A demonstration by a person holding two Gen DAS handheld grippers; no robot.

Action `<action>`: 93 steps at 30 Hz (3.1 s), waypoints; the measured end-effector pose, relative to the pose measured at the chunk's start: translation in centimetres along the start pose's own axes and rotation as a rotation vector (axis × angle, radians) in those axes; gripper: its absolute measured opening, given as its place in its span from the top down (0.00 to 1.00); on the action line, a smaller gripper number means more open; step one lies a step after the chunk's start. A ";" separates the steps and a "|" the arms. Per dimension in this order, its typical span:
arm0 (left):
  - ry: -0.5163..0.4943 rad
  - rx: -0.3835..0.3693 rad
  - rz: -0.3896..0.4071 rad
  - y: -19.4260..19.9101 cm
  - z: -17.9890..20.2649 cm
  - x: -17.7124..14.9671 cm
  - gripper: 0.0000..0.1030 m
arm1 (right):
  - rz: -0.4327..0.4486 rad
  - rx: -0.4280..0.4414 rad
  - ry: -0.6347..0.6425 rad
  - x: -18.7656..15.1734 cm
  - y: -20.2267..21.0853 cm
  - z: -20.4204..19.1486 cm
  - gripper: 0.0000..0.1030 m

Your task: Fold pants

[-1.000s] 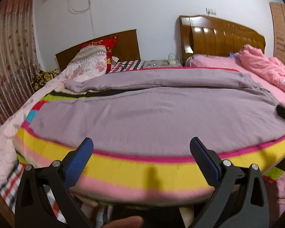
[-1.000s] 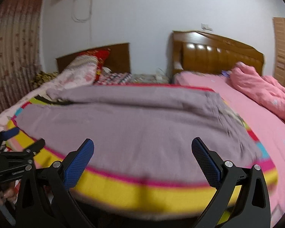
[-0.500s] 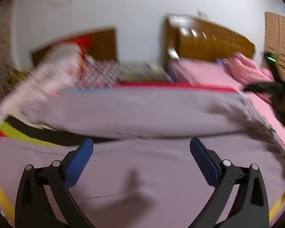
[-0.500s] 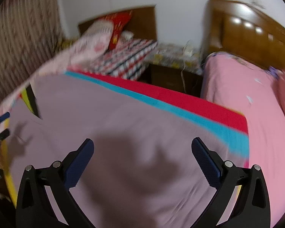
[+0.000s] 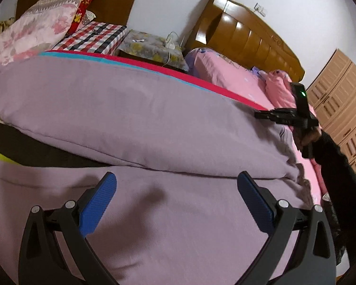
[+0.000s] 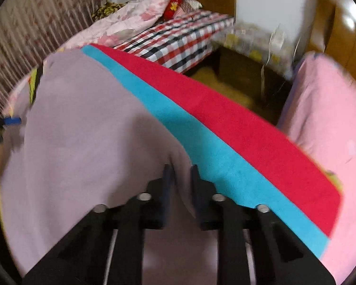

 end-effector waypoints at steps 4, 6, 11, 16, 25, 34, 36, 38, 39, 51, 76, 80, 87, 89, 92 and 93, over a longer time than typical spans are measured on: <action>0.027 -0.023 0.037 2.7 0.3 0.1 0.02 | 0.184 -0.161 0.116 -0.6 8.2 -6.6 0.87; 0.055 -0.048 0.060 4.7 0.1 -0.1 0.02 | 0.327 -0.199 0.159 -2.4 14.1 -12.4 0.99; 0.131 -0.126 0.076 8.5 -0.6 -3.1 0.02 | 0.490 -0.209 0.066 -12.0 22.3 -22.7 0.99; 0.166 -0.069 -0.028 7.3 -2.6 -6.7 0.02 | 0.344 -0.163 -0.256 -20.7 18.4 -22.8 0.93; 0.115 -0.052 0.002 7.1 -1.1 -4.9 0.02 | 0.360 -0.226 -0.122 -11.9 16.6 -23.2 0.26; 0.067 -0.001 -0.030 6.2 -1.3 -5.1 0.02 | 0.083 -0.330 0.143 -8.2 6.8 -19.5 0.73; 0.083 0.002 -0.042 5.7 -1.7 -4.7 0.02 | 0.090 -0.405 0.241 -8.4 6.4 -19.5 0.93; 0.100 -0.023 -0.040 5.5 -1.7 -4.1 0.02 | 0.162 -0.460 0.264 -8.3 8.1 -20.3 0.93; 0.109 -0.045 -0.039 5.3 -1.3 -3.6 0.02 | 0.216 -0.455 0.243 -7.9 9.9 -20.6 0.93; 0.456 -0.172 -0.165 -6.1 -1.3 5.9 0.03 | 0.333 -0.445 0.079 -11.0 17.0 -20.0 0.97; 0.309 -0.416 0.110 11.2 3.3 -1.5 0.95 | 0.371 0.031 -1.123 -18.8 10.2 -18.8 0.32; 0.317 -0.219 -0.008 8.0 -2.0 -7.7 0.86 | 0.445 -0.020 -1.261 -18.8 10.7 -16.9 0.33; 0.313 -0.211 0.007 7.0 -3.8 -7.6 0.49 | 0.455 -0.251 -1.207 -20.3 13.9 -15.1 0.33; 0.333 -0.216 0.024 7.0 -4.2 -6.7 0.44 | 0.463 -0.282 -1.198 -21.1 14.3 -14.3 0.33; 0.403 -0.253 0.019 6.4 -4.9 -6.3 0.48 | 0.429 -0.249 -1.179 -21.4 13.3 -13.2 0.35; 0.410 -0.266 0.008 6.1 -4.8 -6.1 0.54 | 0.438 -0.227 -1.188 -21.7 13.5 -12.9 0.34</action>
Point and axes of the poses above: each gripper's, at about its wrist camera, not at the fingertips, and y roughly against the way its jaws point, z to its right, x to its top, the point moved 7 cm from there along -y, roughly the way its jaws point, and after that the axes turned 4 degrees about -x, right-handed, at the moved point
